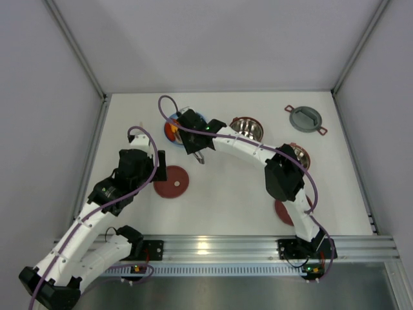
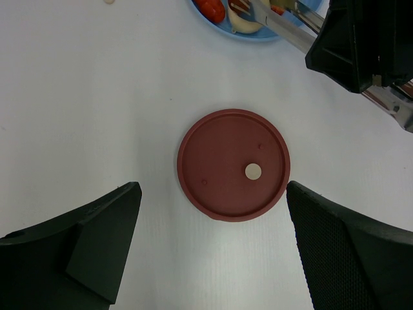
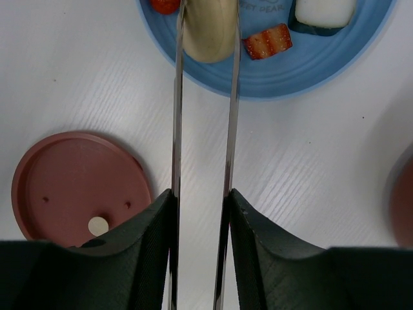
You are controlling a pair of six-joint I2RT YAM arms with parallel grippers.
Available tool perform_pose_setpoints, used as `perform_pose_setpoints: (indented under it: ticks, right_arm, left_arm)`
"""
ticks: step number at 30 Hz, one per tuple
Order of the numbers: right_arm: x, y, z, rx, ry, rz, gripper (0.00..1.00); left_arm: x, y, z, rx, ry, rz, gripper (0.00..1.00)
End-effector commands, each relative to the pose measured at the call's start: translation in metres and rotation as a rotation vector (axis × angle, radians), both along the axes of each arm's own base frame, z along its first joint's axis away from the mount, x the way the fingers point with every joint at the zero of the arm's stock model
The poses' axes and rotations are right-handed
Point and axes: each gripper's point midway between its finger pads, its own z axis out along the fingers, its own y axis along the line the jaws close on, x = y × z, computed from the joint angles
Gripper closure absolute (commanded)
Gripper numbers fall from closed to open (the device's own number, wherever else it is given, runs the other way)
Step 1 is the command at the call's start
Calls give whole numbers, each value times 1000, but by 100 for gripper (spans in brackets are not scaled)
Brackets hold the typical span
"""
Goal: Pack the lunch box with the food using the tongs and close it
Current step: Pick up the fake food from the plate, then place the fake food in the packing box.
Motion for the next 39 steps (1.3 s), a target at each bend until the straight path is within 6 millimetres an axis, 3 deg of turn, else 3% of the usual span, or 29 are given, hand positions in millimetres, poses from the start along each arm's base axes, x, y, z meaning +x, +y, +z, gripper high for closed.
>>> perform_pose_setpoints:
  ticks: [1, 13, 22, 28, 29, 34, 35, 36, 38, 39]
  right_arm:
    - [2, -10, 35, 42, -24, -18, 74]
    - [1, -19, 80, 79, -88, -33, 98]
    - [1, -34, 110, 86, -132, -60, 100]
    - [-7, -63, 145, 133, -179, -95, 100]
    - [-10, -71, 159, 151, -200, -105, 100]
    - [-17, -110, 167, 141, -221, -170, 100]
    - [-21, -117, 178, 162, -238, -180, 100]
    - [-24, -126, 169, 141, -228, -194, 100]
    - [-28, -150, 178, 166, -247, -234, 100]
    - [-29, -152, 168, 148, -234, -235, 100]
  left_arm:
    - [1, -1, -2, -6, -4, 6, 1]
    - [1, -1, -3, -4, 0, 8, 1]
    - [1, 0, -3, -3, 1, 9, 1]
    - [1, -1, -2, -6, -2, 5, 1]
    - [1, -1, -3, -4, 0, 8, 1]
    - [1, -1, -2, -6, 0, 5, 1]
    - [1, -1, -2, -6, 0, 5, 1]
    - [1, -1, -2, -6, 0, 5, 1]
    - [1, -2, -2, -7, -1, 2, 1]
    - [1, -2, -2, -7, -1, 0, 1]
